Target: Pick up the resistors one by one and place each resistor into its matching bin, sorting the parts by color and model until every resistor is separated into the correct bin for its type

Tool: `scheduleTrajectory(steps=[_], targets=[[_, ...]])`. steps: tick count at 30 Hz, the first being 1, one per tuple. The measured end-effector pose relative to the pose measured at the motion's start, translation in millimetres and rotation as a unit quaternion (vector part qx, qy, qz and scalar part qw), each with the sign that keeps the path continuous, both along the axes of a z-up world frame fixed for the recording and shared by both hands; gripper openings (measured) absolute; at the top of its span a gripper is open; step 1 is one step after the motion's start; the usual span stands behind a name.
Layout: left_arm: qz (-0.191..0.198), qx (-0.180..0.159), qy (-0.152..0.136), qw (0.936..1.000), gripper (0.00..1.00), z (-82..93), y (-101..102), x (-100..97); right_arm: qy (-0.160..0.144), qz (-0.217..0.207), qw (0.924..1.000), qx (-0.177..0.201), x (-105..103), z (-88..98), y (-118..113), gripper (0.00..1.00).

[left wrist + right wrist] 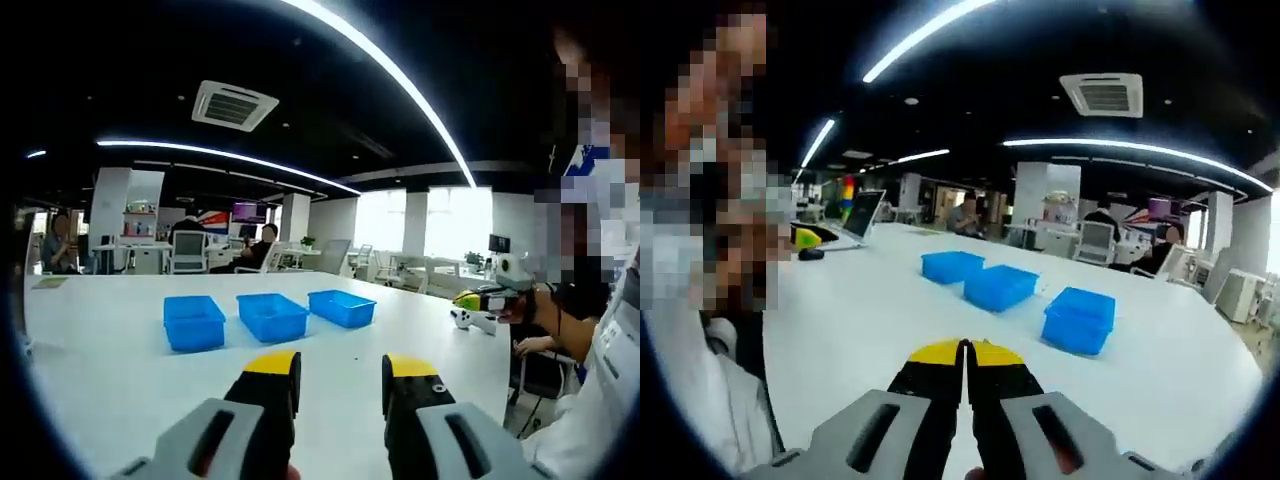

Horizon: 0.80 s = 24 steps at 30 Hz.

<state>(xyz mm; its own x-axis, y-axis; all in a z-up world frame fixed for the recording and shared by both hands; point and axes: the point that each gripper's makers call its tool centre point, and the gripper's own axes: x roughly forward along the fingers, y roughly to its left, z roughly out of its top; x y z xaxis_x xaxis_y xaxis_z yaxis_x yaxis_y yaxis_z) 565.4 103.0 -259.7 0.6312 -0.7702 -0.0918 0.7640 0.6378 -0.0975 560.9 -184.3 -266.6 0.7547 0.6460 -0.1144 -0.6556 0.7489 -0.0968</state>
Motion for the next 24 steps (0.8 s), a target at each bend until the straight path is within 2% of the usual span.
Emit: scheduleTrajectory(steps=[5, 13, 16, 19, 24], targets=[[-0.002, 0.0, 0.0, 1.0, 0.34, -0.6, -1.3, 0.0, -0.006, -0.007, 0.9999, 0.005, -5.8, -1.7, 0.3, 0.05], [-0.001, 0.001, 0.0, 1.0, 0.34, -0.7, -0.8, -0.8, 0.0, -0.026, 0.9992, 0.031, 8.8, 5.1, -4.6, 0.05], [-0.001, 0.002, 0.001, 1.0, 0.34, -1.8, -1.2, -0.8, 0.004, -0.029, 0.9988, 0.039, 21.0, 10.9, -2.3, 0.05], [-0.002, 0.001, 0.0, 1.0, 0.34, -1.3, -1.3, -1.3, 0.003, -0.038, 0.9987, 0.035, 42.0, 18.4, -1.3, 0.05], [0.0, 0.001, -0.001, 1.0, 0.34, 0.0, 0.6, -1.3, 0.028, -0.053, 0.9971, 0.048, 83.6, 20.5, -4.6, 0.05]])
